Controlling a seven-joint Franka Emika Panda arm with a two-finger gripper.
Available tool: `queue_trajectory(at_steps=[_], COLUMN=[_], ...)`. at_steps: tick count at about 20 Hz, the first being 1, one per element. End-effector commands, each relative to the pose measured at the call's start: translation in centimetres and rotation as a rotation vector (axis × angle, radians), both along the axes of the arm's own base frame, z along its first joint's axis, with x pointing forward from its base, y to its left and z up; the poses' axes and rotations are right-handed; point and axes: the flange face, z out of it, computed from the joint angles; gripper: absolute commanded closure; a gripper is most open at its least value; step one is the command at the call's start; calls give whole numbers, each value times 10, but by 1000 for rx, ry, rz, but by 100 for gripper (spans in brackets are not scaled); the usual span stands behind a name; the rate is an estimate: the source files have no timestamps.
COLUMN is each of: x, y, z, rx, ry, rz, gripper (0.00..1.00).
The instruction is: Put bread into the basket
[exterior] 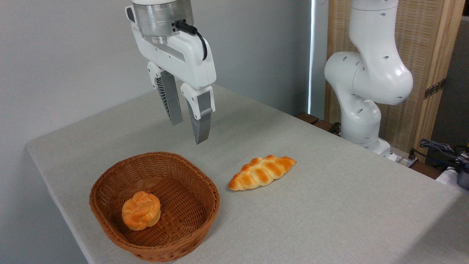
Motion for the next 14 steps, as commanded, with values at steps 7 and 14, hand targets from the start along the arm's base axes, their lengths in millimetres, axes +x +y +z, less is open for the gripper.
queue_trajectory(at_steps=[7,14], x=[-5,-5], y=[8,15], z=[7,9], rx=[14,12], ry=[-3,-6], rz=[19,31], gripper=[0,0])
